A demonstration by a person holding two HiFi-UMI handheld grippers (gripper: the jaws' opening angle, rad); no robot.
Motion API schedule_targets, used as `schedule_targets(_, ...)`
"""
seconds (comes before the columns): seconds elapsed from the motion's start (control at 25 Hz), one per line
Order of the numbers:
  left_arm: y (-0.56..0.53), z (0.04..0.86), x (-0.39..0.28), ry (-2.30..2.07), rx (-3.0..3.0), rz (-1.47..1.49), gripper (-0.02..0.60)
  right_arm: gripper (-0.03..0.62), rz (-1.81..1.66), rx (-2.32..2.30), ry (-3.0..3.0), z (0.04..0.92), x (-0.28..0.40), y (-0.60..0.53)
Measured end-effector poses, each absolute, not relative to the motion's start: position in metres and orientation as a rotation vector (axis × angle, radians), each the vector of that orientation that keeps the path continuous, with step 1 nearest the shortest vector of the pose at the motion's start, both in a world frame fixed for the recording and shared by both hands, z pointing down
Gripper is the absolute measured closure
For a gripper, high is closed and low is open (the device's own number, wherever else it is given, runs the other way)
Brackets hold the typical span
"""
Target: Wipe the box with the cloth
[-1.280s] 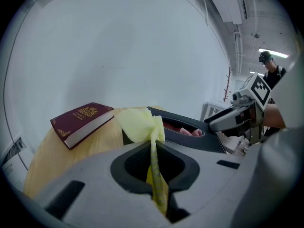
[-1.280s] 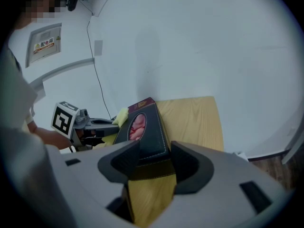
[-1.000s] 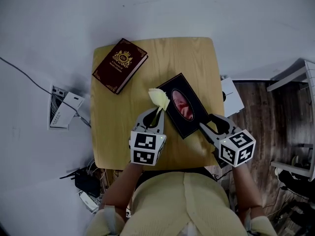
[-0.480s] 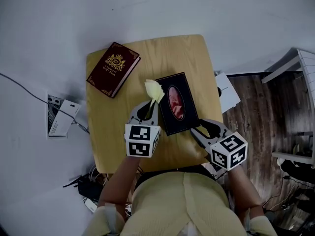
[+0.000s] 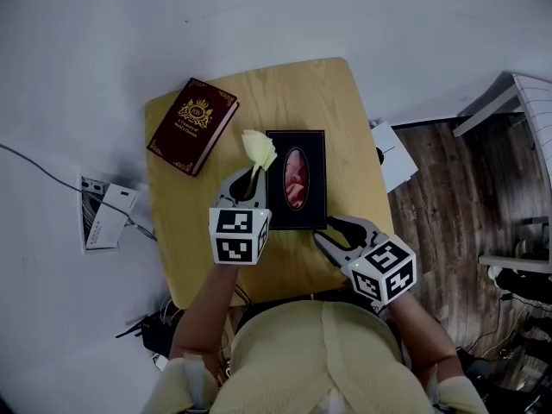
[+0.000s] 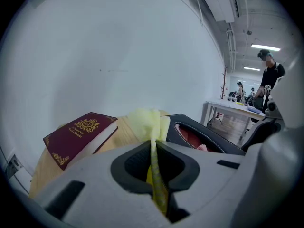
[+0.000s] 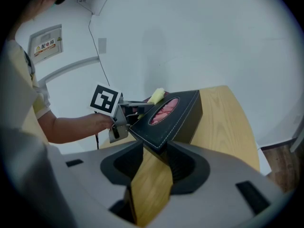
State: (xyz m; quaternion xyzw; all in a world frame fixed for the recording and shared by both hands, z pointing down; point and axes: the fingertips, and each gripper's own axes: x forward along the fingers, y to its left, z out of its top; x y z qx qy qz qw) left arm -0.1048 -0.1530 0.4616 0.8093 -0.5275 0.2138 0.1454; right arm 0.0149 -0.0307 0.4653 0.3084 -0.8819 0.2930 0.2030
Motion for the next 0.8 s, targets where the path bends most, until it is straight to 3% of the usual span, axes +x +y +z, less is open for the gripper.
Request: schedule_targets(0.8,-0.11,0.451,-0.136,-1.619,2.341,0.65,0.552,0.457,0.862,0.867,-2.462,0.471,0.024,-0.015)
